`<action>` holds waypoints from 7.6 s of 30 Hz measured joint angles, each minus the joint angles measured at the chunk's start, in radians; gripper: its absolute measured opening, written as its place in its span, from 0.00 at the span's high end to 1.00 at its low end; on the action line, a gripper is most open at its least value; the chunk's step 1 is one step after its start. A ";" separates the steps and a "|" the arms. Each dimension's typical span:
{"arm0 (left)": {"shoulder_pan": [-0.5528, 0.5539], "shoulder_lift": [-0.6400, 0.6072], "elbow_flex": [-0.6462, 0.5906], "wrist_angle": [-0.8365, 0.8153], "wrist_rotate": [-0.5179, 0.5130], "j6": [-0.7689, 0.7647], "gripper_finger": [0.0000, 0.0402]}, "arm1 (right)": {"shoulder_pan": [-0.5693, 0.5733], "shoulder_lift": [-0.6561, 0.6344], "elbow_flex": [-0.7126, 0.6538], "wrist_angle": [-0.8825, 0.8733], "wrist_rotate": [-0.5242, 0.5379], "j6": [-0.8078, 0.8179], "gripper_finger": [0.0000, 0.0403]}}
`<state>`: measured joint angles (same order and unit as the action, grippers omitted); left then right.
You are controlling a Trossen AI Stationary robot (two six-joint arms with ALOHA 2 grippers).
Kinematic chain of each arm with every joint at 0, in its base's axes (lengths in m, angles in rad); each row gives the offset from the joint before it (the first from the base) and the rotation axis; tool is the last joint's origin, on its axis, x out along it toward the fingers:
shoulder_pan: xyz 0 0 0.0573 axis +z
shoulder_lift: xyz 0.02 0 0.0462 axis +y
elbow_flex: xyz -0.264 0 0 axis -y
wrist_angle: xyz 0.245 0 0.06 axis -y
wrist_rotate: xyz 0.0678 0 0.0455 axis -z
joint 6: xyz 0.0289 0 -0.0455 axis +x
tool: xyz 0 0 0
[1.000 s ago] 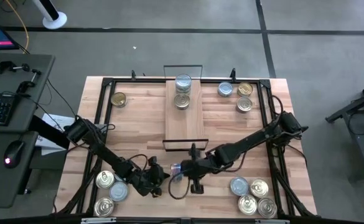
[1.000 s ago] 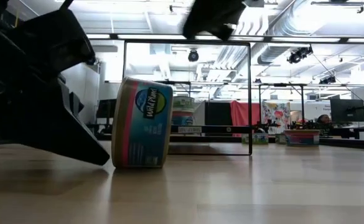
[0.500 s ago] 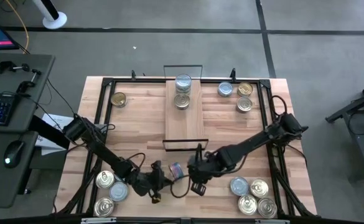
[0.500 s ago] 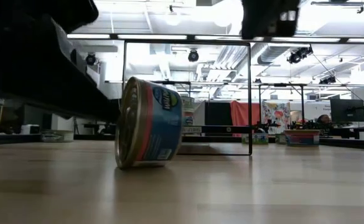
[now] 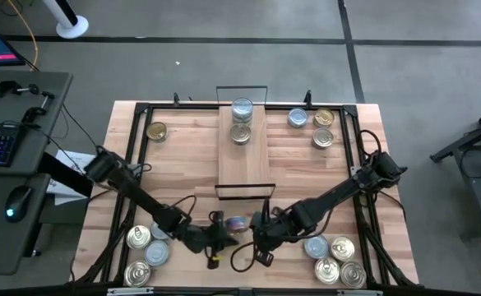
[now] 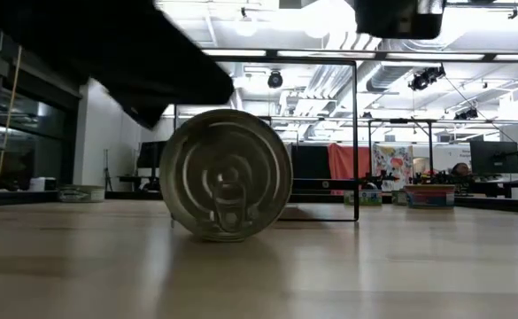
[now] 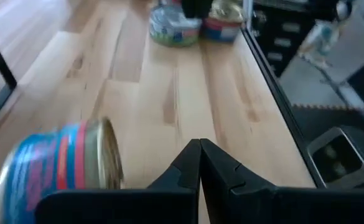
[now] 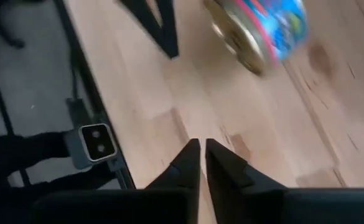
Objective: Stack canned seafood by type on shelf
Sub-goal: Stack the pink and blue tuna can on top of the pink and blue tuna can on the shelf, then move the green tuna can to the bottom middle of the table
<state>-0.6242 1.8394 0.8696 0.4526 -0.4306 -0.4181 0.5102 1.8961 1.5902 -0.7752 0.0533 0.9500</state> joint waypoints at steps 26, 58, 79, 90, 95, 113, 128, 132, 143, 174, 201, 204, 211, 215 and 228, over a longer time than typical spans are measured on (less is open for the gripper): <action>-0.322 -0.281 -0.096 -0.383 -0.649 -0.704 1.00 | -0.241 0.137 -0.002 0.159 -0.205 -0.953 0.20; -0.074 -0.668 -0.095 -0.846 -0.273 -0.470 1.00 | 0.059 0.020 -0.004 -0.213 -0.151 -0.346 0.59; -0.007 -0.875 -0.143 -0.956 -0.388 -0.558 1.00 | -0.492 -0.856 -0.754 -0.040 0.299 0.205 0.59; 0.220 -0.875 -0.143 -0.807 -0.433 -0.688 1.00 | -0.967 -0.623 -0.942 1.033 -0.243 0.108 0.59; 0.313 -0.875 -0.143 -0.760 -0.406 -0.654 1.00 | -0.967 -0.437 -0.816 1.123 -0.275 0.198 0.59; 0.586 -0.938 -0.143 -0.863 -0.111 -0.372 1.00 | -0.833 -0.173 -0.664 1.180 0.081 0.513 0.59; 0.661 -1.104 -0.143 -0.977 -0.042 -0.284 1.00 | -0.818 -0.172 -0.574 0.976 0.180 0.575 0.40; 0.661 -1.108 -0.143 -0.980 -0.043 -0.284 1.00 | -0.804 -0.172 -0.574 0.970 0.185 0.623 0.39; 0.661 -1.109 -0.143 -0.979 -0.043 -0.312 1.00 | -0.806 -0.172 -0.574 0.967 0.282 0.700 0.38; 0.663 -1.109 -0.143 -0.980 -0.082 -0.356 1.00 | -0.785 -0.113 -0.575 0.989 0.281 0.698 0.40; 0.214 -1.098 -0.414 -0.697 0.159 -0.313 1.00 | -0.584 -0.690 -0.575 -0.179 0.248 0.183 0.56; 0.221 -1.098 -0.414 -0.685 0.149 -0.306 1.00 | -0.546 -0.721 -0.579 -0.303 0.345 0.338 0.67; 0.244 -1.098 -0.414 -0.650 0.085 -0.357 1.00 | -0.665 -0.741 -0.638 -0.295 0.406 0.366 0.98; 0.244 -1.098 -0.414 -0.604 0.039 -0.360 1.00 | -0.835 -0.741 -0.655 -0.242 0.399 0.204 0.98; 0.244 -1.098 -0.414 -0.378 -0.007 -0.438 1.00 | -1.373 -0.628 -0.796 0.170 0.194 -0.246 1.00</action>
<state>-0.3803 0.7414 0.4557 0.0747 -0.4374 -0.8561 -0.8633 1.2681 0.7945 -0.6053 0.2474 0.7035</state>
